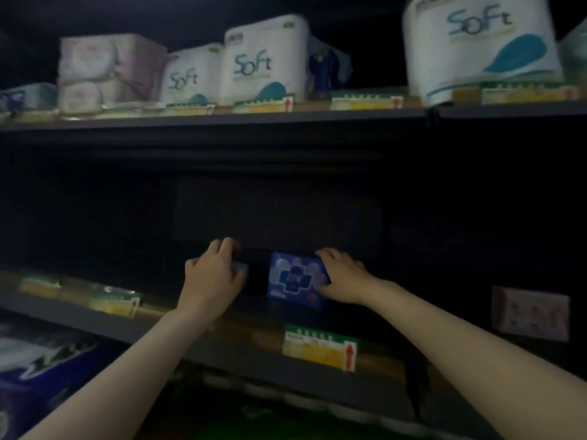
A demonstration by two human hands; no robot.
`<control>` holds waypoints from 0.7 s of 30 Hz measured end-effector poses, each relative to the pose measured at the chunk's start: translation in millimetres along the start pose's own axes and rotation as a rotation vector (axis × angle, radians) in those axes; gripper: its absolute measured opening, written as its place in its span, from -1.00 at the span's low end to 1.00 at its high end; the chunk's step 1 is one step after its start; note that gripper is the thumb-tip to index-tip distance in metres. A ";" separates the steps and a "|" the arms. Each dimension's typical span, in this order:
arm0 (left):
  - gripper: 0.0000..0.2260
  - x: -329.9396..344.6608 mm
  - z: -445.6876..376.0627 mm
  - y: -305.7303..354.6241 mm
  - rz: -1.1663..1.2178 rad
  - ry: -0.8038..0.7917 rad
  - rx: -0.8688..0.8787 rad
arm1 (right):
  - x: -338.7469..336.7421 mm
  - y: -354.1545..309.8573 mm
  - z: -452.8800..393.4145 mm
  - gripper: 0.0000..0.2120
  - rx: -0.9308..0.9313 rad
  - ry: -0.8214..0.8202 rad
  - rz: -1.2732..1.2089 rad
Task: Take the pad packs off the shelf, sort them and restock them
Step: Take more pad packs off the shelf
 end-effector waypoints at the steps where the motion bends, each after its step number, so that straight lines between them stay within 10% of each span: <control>1: -0.68 -1.4 -5.4 -9.2 -0.012 -0.038 -0.014 | 6.8 0.1 -16.0 -0.24 0.024 -0.042 0.001; 9: -0.42 -0.5 -40.9 -46.0 -0.123 -0.208 -0.016 | 48.2 6.4 -93.7 0.07 0.227 -0.208 0.024; 21: -0.45 16.4 -43.9 -43.6 -0.022 -0.159 0.071 | 40.9 -14.6 -99.1 -0.36 0.252 -0.128 0.383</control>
Point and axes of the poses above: each hand's wrist, its own z-axis away from the middle knuckle, its own x-axis out of the palm, y = z × x, the point moved 6 cm from there along -z, towards the middle knuckle, and after that the axes turned 11 degrees about z, right-handed, at the moved point
